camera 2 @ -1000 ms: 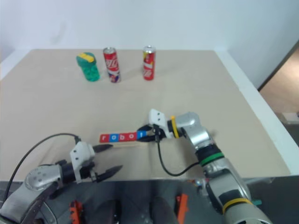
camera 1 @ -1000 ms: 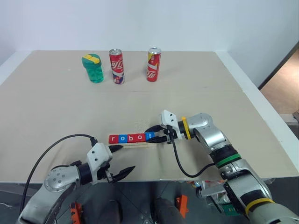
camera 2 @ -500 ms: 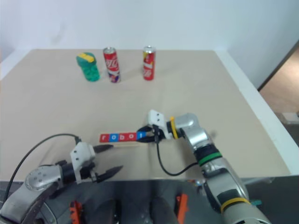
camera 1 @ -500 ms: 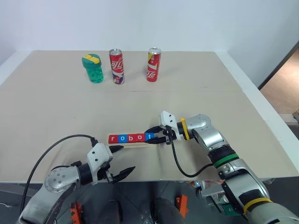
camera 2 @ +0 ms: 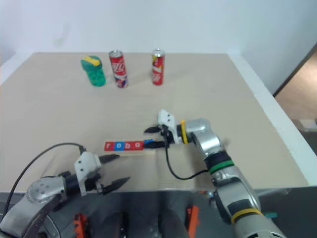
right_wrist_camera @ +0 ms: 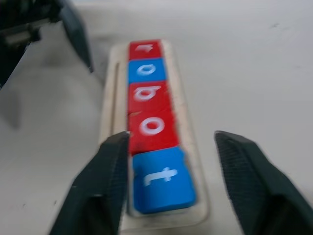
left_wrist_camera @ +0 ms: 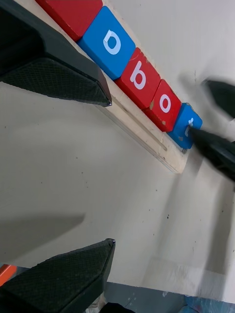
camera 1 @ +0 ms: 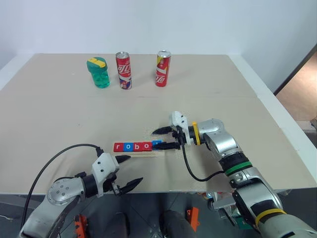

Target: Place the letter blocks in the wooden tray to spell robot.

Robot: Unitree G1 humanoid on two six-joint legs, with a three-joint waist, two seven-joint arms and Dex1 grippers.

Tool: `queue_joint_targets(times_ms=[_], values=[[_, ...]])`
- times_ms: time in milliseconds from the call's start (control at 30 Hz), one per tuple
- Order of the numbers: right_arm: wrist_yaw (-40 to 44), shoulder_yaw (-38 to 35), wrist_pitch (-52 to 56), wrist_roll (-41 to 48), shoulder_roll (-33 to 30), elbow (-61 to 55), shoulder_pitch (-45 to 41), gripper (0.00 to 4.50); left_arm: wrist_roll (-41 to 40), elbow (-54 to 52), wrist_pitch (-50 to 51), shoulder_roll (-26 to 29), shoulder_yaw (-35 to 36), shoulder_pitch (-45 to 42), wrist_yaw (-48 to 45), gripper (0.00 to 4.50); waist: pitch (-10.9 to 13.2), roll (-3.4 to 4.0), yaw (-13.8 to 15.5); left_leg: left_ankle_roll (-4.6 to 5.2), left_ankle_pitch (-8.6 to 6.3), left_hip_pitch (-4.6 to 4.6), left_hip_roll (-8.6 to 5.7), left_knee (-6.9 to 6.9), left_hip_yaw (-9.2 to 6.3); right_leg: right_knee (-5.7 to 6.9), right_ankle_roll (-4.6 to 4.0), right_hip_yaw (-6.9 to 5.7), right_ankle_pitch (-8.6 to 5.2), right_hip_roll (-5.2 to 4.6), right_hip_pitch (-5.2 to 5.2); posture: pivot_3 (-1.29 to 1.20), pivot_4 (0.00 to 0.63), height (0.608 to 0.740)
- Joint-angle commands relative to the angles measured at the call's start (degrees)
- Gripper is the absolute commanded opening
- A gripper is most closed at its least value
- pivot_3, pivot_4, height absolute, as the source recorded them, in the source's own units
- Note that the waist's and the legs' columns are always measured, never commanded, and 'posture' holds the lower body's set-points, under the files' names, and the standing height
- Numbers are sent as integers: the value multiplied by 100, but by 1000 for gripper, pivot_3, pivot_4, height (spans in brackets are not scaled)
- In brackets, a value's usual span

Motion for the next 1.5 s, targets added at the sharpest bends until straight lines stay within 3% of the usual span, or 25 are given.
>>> queue_joint_targets(times_ms=[33, 100, 167, 333, 367, 433, 467, 500, 633, 667, 1500], values=[[-984, -915, 713, 495, 46, -547, -180, 3846, 32, -16, -192, -22, 274, -16, 106, 4500, 0, 0, 0, 0, 0, 0, 0, 0, 0, 0, 0, 0, 1, 0, 0, 0, 150, 740], [-1808, -1348, 974, 592, 161, -875, 98, 3178, -1, -77, -218, -35, 320, 38, 114, 4500, 0, 0, 1, 0, 0, 0, 0, 0, 0, 0, 0, 0, 1, 0, 0, 0, 150, 740], [-2374, -1544, 1048, 559, 296, -1312, 536, 3178, -27, -142, -222, -49, 314, 92, 113, 4500, -1, -1, 16, 0, 0, 0, 0, 0, -1, 0, 0, -1, 1, 0, 0, 0, 150, 740], [-3300, -1096, 1221, 63, 668, -2526, 1643, 3178, -14, -151, -226, -88, 168, 71, 103, 4500, -3, 0, 48, -4, -2, -4, -5, -10, -5, -1, 3, 2, -8, 0, -1, 0, 150, 740], [-3403, -1010, 1223, -4, 714, -2620, 1717, 2703, -25, -145, -217, -89, 158, 44, 91, 4500, -4, 1, 52, -4, -3, -5, -6, -11, 1, -1, 3, 9, -8, -1, -6, 0, 150, 740], [-3446, -886, 1242, -26, 764, -2751, 1821, 2382, -38, -113, -209, -89, 155, -11, 73, 4500, -3, 7, 45, -4, -3, -11, -9, -18, -3, -1, 2, 11, -8, -1, -11, 0, 150, 740], [-3499, -831, 1264, -69, 774, -2856, 1888, 1757, -49, -94, -206, -94, 162, -35, 67, 4500, -3, 8, 43, -7, -4, -20, -5, -21, 4, 2, 4, 17, -11, 2, -30, 0, 150, 740], [-3554, -789, 1303, -79, 777, -2956, 1945, 1643, -53, -80, -203, -100, 168, -54, 61, 4500, -3, 7, 46, -6, 4, -19, -4, -16, 1, 2, 6, 13, -2, 4, -27, 0, 150, 740], [-3666, -686, 1394, -71, 749, -3214, 2095, 155, -35, -40, -208, -114, 151, -103, 32, 4500, -4, 6, 51, -5, 5, -17, -6, -13, 2, 2, 7, 14, -1, 1, -23, 0, 150, 740], [-3675, -666, 1398, -69, 732, -3251, 2118, 63, -31, -38, -205, -119, 146, -109, 27, 4500, -4, 6, 52, -5, 5, -17, -8, -12, 3, 2, 8, 14, -1, 0, -23, 0, 150, 740], [-3670, -370, 1722, 55, 509, -3835, 2604, 63, 73, 67, -226, -150, 47, -209, 14, 4500, -4, 6, 56, -5, 5, -18, -6, -14, 0, 1, 7, 12, -4, 3, -24, 0, 150, 740]])
